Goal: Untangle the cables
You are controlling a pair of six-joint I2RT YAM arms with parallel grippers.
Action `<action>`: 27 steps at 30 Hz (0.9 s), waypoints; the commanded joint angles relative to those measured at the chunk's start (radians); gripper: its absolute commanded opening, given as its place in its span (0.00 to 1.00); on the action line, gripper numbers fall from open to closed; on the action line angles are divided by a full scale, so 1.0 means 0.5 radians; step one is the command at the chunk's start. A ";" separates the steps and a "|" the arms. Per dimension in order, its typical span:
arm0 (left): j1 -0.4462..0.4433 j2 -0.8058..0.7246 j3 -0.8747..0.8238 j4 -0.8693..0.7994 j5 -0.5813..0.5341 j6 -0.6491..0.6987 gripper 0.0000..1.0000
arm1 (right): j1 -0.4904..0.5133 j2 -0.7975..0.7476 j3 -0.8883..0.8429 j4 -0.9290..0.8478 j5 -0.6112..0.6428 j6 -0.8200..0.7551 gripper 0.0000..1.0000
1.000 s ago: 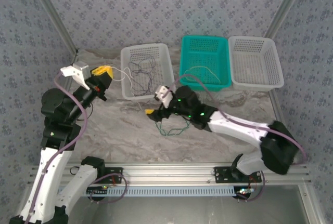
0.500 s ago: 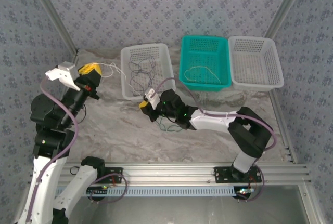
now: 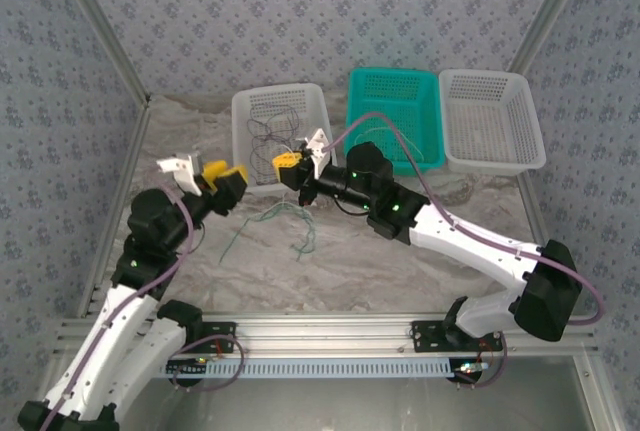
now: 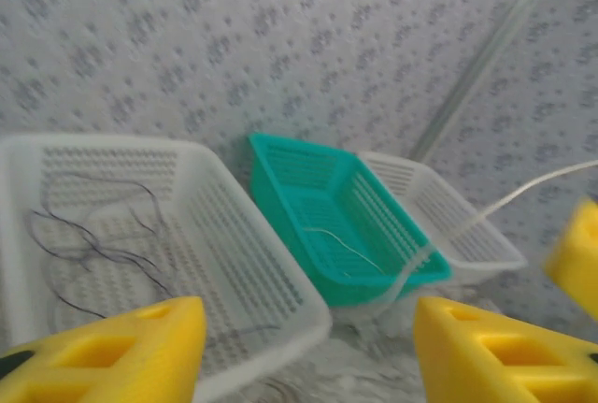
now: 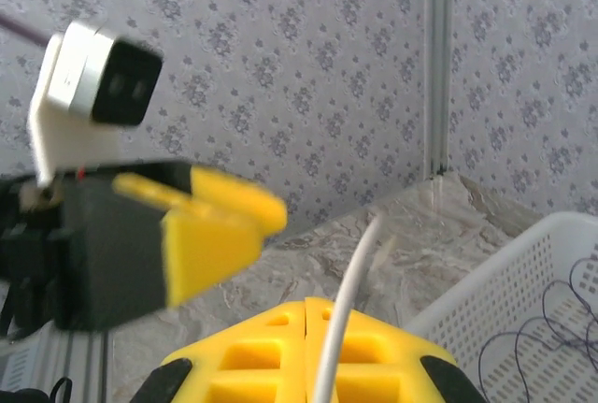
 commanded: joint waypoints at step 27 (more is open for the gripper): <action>-0.514 0.426 -0.660 0.585 -0.150 0.291 0.93 | -0.067 -0.255 0.126 -0.167 -0.037 0.171 0.00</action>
